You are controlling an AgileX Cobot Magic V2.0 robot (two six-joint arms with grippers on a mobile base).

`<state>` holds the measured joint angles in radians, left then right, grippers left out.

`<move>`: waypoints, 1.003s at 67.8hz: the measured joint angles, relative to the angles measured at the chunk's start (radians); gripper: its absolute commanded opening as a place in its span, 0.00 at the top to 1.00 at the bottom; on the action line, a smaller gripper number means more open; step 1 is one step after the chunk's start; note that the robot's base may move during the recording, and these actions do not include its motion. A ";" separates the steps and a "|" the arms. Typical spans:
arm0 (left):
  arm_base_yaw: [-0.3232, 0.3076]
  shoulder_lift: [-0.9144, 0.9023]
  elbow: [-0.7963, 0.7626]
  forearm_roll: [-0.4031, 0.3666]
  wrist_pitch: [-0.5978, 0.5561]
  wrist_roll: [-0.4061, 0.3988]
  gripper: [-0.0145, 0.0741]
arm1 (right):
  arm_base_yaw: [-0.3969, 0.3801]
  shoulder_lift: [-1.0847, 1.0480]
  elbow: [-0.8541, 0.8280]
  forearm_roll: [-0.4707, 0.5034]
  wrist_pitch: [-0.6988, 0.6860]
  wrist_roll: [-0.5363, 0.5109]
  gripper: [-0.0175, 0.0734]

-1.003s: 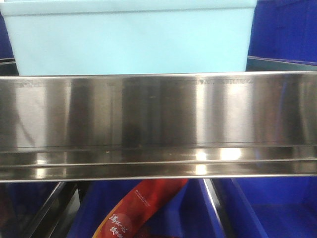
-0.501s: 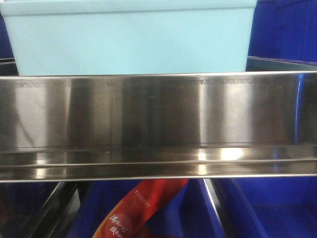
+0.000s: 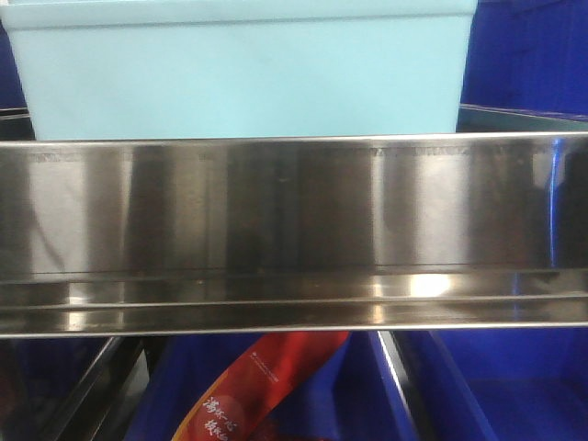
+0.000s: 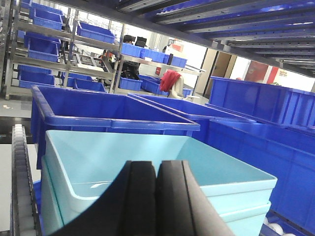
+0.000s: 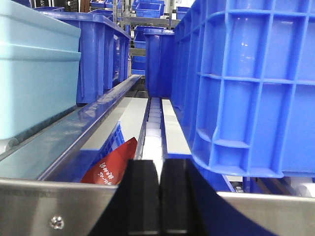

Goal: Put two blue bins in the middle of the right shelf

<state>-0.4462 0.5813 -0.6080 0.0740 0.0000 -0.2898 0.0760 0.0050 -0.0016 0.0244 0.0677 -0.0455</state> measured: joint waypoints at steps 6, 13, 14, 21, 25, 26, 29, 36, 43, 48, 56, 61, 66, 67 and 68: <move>0.000 0.000 0.000 0.000 0.000 0.000 0.96 | 0.000 0.000 0.000 0.003 -0.002 0.000 0.99; 0.000 0.000 0.000 0.000 0.000 0.000 0.96 | 0.000 0.000 0.000 0.009 -0.010 0.000 0.99; 0.000 0.000 0.000 0.000 0.000 0.000 0.96 | 0.000 0.000 0.000 0.009 -0.011 0.000 0.99; 0.000 0.000 0.000 0.000 0.000 0.000 0.96 | 0.000 0.000 0.000 0.011 -0.022 0.000 0.99; 0.000 0.000 0.000 0.000 0.000 0.000 0.96 | 0.000 0.000 0.000 0.011 -0.026 0.000 0.99; 0.000 0.000 0.000 0.000 0.000 0.000 0.96 | 0.000 0.000 0.000 0.011 -0.026 0.000 0.99; 0.000 0.000 0.000 0.000 0.000 0.000 0.96 | 0.000 0.000 0.000 0.011 -0.027 0.000 0.99; 0.000 0.000 0.000 0.000 0.000 0.000 0.96 | 0.000 0.000 0.000 0.011 -0.027 0.000 0.99; 0.000 0.000 0.000 0.000 0.000 0.000 0.96 | 0.000 0.000 0.000 0.011 -0.027 0.000 0.99; 0.000 0.000 0.000 0.000 0.000 0.000 0.96 | 0.000 0.000 0.000 0.011 -0.027 0.000 0.99; 0.000 0.000 0.000 0.000 0.000 0.000 0.96 | 0.000 0.000 0.000 0.011 -0.027 0.000 0.99; 0.002 -0.002 0.003 0.002 0.020 0.003 0.96 | 0.000 0.000 0.000 0.011 -0.027 0.000 0.99; 0.028 -0.015 0.016 0.004 0.035 0.043 0.96 | 0.000 0.000 0.000 0.011 -0.027 0.000 0.99; 0.035 -0.019 0.021 0.004 0.035 0.057 0.96 | 0.000 0.000 0.000 0.011 -0.027 0.000 0.99; 0.043 -0.023 0.030 0.004 0.035 0.071 0.96 | 0.000 0.000 0.000 0.011 -0.027 0.000 0.99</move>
<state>-0.4028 0.5588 -0.5782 0.0780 0.0346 -0.2189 0.0760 0.0050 -0.0016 0.0356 0.0402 -0.0455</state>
